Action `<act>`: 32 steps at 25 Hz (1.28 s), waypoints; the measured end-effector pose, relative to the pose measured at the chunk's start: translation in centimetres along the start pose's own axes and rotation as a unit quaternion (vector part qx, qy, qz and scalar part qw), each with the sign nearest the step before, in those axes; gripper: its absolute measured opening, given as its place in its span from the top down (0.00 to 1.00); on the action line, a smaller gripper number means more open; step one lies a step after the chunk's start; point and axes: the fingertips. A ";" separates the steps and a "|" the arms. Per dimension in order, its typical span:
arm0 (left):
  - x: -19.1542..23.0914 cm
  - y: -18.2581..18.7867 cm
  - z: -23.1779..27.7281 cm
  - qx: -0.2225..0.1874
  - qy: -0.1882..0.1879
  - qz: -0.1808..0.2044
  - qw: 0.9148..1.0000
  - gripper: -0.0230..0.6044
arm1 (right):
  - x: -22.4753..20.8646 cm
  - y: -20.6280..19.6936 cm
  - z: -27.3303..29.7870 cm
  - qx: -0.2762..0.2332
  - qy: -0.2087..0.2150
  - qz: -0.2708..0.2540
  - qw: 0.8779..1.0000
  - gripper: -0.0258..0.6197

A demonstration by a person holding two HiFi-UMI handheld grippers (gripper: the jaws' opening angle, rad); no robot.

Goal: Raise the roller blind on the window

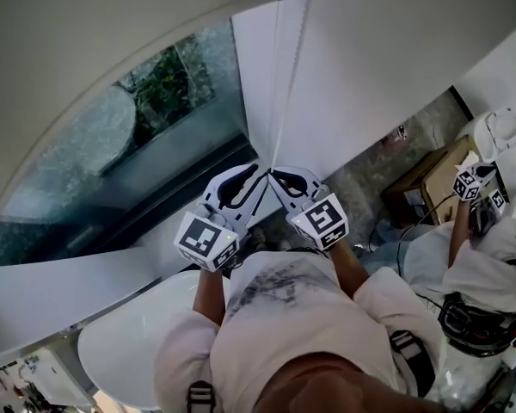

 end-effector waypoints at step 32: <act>0.5 8.6 3.0 -0.041 0.006 0.060 0.997 0.95 | 0.4 -2.9 0.4 0.030 -0.003 0.008 0.999 0.87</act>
Point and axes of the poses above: the fingertips, and each gripper's own axes: z forward along the fingers, x to its left, y out of its top, and after that the axes turned 15 degrees about z, right-handed
